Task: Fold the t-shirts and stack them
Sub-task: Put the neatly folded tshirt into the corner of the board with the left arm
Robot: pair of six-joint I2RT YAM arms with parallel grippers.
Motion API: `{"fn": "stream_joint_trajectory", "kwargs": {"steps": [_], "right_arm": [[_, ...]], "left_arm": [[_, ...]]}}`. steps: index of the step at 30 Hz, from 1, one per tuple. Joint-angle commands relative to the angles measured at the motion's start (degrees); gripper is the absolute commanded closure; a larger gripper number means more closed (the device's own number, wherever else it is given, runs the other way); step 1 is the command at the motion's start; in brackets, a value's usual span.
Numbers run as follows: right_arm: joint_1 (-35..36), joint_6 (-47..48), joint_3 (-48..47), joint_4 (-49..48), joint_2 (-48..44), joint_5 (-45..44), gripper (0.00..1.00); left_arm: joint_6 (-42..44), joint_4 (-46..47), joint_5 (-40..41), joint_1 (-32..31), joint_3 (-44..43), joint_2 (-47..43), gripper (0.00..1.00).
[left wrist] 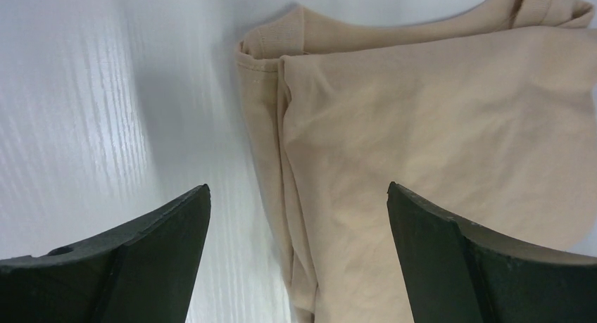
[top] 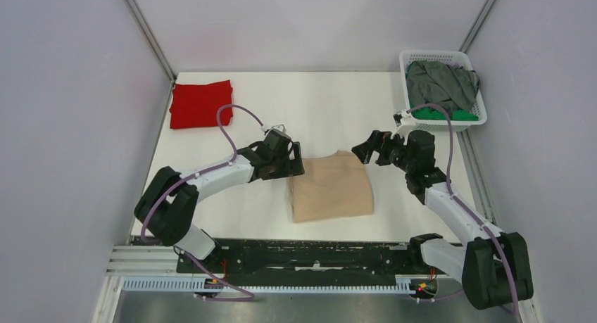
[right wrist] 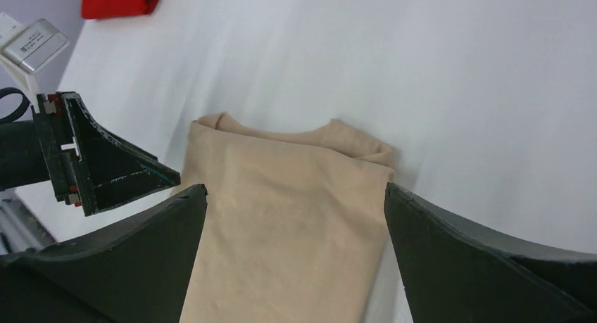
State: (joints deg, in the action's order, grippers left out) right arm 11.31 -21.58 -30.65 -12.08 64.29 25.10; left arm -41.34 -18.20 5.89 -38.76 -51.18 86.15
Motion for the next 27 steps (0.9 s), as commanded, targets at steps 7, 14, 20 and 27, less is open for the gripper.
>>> {"fn": "stream_joint_trajectory", "kwargs": {"steps": [7, 14, 20, 27], "right_arm": [[-1.38, 9.37, 0.53, 18.68, -12.36, -17.63, 0.02], [-1.38, 10.06, 0.78, 18.96, -14.29, -20.44, 0.02], [-1.38, 10.35, 1.19, 18.57, -13.44, -20.49, 0.02], [-1.38, 11.22, 1.79, 18.18, -14.25, -20.95, 0.02]], "left_arm": [[-0.62, 3.04, -2.54, -1.45, -4.23, 11.39, 0.12], [-1.91, -2.83, 0.85, -5.88, -4.0, 12.11, 0.4], [-0.72, -7.8, 10.63, -6.17, -7.87, 14.57, 0.75], [11.84, -15.27, 25.89, -2.28, -23.28, 21.26, 0.98]]}}
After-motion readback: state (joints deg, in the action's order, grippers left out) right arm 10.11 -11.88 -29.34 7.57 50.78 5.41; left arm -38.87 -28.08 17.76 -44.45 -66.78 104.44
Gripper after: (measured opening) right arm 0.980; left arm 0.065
